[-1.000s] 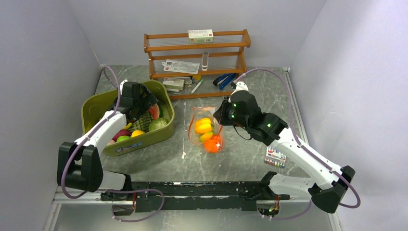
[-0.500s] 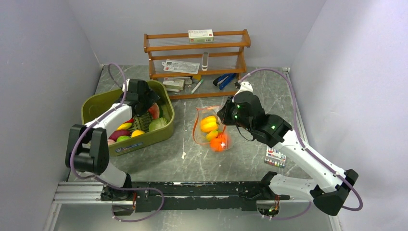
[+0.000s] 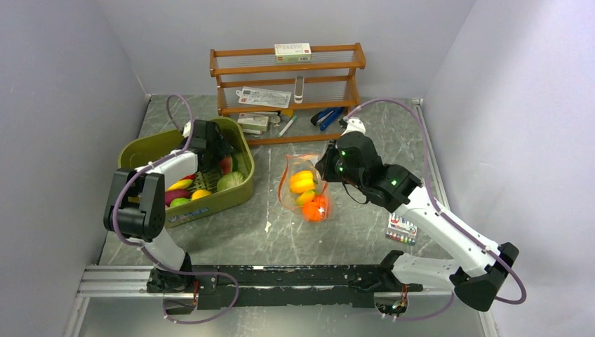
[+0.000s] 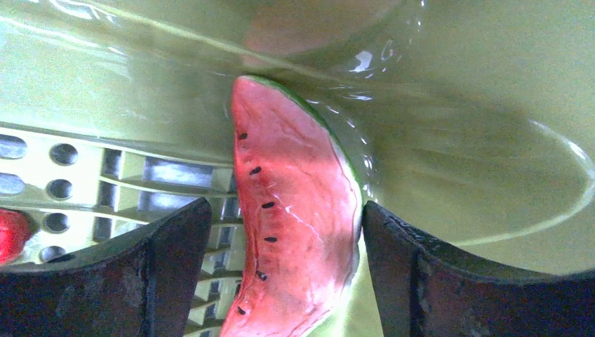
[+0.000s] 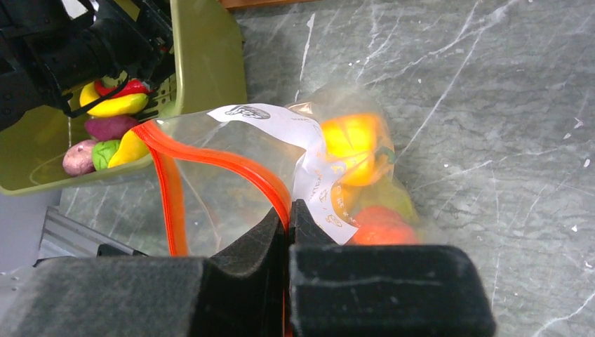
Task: Place the food in the zip-top bag and seal the zipper
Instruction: Pick up the fake fruit from the bin, then place the fake fruit in the zipper food storage bag.
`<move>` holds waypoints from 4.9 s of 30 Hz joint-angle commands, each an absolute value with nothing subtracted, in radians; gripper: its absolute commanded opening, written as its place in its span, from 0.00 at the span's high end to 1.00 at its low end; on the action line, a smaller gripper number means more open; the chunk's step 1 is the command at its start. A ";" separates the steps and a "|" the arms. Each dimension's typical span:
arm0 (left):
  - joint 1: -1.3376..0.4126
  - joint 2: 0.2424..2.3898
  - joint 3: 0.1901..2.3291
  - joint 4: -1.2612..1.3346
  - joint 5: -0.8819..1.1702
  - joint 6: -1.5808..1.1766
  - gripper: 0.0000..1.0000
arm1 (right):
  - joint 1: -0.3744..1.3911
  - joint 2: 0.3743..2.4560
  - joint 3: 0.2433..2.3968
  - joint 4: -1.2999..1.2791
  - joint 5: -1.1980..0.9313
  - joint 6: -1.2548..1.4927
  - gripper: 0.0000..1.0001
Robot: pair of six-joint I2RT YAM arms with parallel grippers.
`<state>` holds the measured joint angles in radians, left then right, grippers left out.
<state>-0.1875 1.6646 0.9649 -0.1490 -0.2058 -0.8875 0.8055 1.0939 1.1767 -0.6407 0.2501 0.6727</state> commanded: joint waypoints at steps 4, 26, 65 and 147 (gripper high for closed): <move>-0.179 1.661 0.958 -0.207 -0.278 -0.839 0.25 | 0.810 1.076 1.209 -0.606 0.247 0.676 1.00; -0.179 1.608 0.963 -0.219 -0.249 -0.780 0.69 | 0.809 1.048 1.200 -0.585 0.229 0.701 1.00; -0.184 0.983 0.963 -0.280 0.045 -0.600 0.68 | 0.810 1.132 1.309 -0.688 0.260 0.626 1.00; -0.750 1.020 0.510 0.994 0.417 -0.252 0.39 | 0.805 1.101 1.222 -0.419 0.035 0.927 1.00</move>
<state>-0.7422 1.0691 0.4942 1.1187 0.4648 -0.3702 0.8062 1.1095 1.2133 -0.4564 0.0303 0.9348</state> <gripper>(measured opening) 0.573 0.006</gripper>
